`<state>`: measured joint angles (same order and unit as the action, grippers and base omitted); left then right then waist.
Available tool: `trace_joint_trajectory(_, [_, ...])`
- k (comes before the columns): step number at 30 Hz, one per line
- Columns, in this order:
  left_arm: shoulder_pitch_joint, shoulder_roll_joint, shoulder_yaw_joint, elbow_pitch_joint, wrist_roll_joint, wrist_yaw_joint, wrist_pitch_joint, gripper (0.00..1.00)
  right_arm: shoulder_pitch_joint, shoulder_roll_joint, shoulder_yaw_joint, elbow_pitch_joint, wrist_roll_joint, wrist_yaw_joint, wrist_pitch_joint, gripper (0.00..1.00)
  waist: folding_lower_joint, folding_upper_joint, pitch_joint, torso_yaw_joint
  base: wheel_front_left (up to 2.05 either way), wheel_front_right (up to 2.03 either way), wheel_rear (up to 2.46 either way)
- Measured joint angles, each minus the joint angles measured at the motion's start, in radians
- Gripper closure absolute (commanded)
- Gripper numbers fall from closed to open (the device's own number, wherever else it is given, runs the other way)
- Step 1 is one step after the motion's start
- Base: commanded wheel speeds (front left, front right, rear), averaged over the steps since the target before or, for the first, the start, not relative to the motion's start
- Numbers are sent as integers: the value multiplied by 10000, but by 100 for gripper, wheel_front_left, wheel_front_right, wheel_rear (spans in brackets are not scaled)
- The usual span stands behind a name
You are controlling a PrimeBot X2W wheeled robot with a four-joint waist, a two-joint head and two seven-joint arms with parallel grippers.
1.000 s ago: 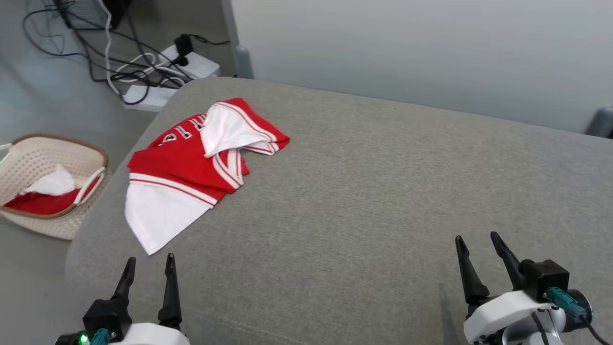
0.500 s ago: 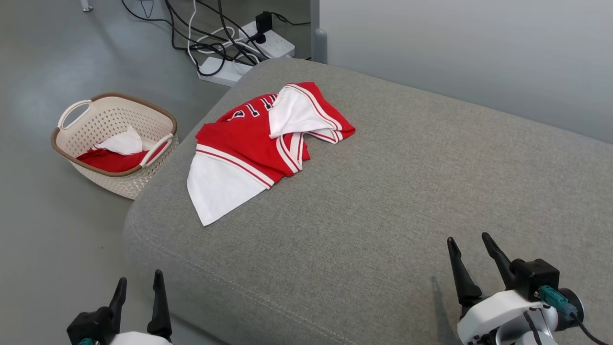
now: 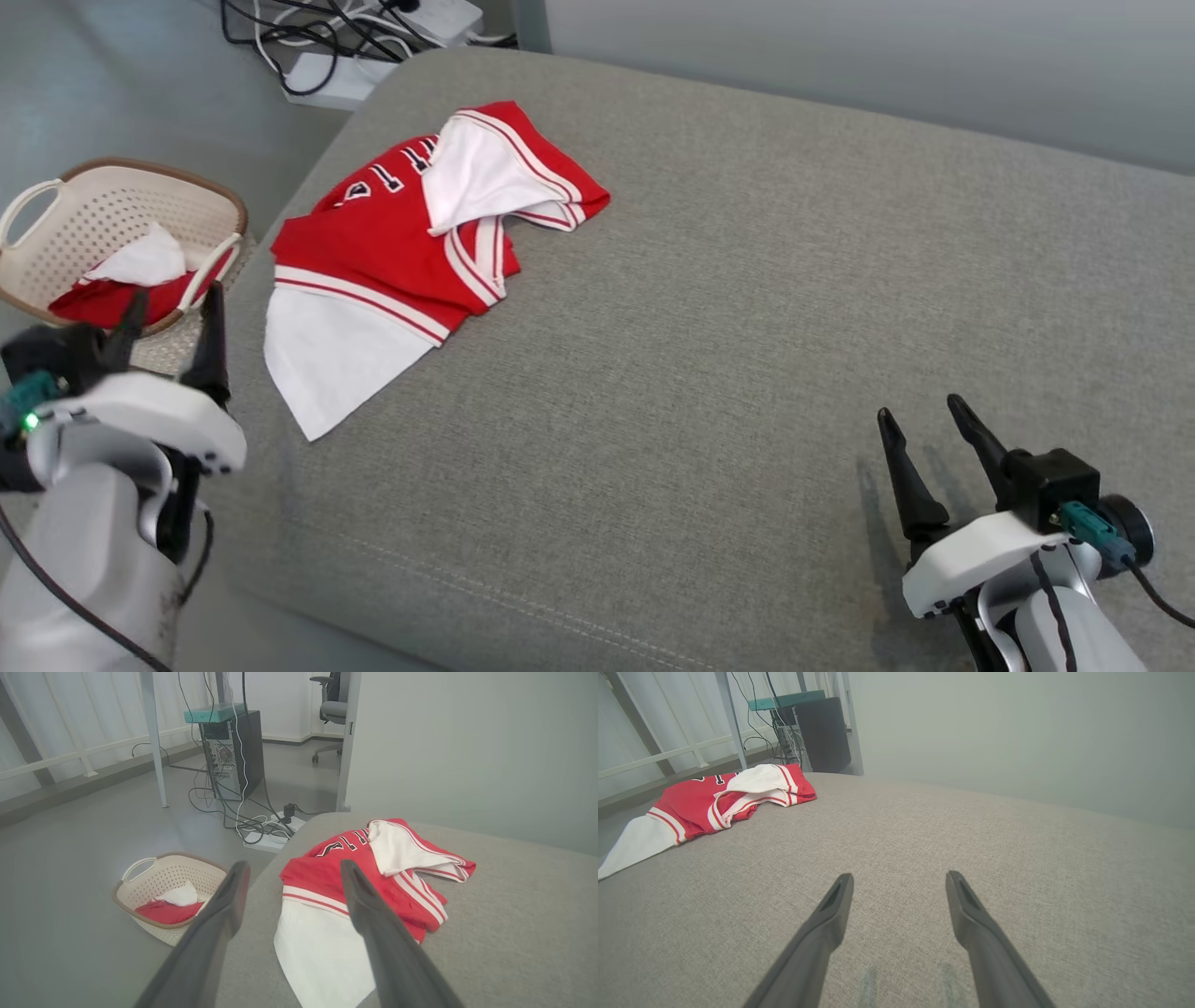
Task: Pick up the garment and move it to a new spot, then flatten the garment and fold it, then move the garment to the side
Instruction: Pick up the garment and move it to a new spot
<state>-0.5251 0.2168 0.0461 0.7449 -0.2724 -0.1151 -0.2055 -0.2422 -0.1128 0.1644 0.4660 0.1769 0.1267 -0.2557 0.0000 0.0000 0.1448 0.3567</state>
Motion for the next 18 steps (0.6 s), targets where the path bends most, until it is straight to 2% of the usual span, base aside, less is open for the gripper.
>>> trace_joint_trajectory(7, [-1944, 694, -90, 1845, -646, -84, 259, 0, -721, -311, 161, -35, -63, 0, 0, 0, 0, 0, 651, -873, 0, 0, 0])
trace_joint_trajectory(18, [-3214, 1703, -401, 3269, -1396, -84, 305, 0, -1391, -441, 408, -387, -75, 0, -2, 0, 0, 0, 1785, -2371, 0, 0, 0])
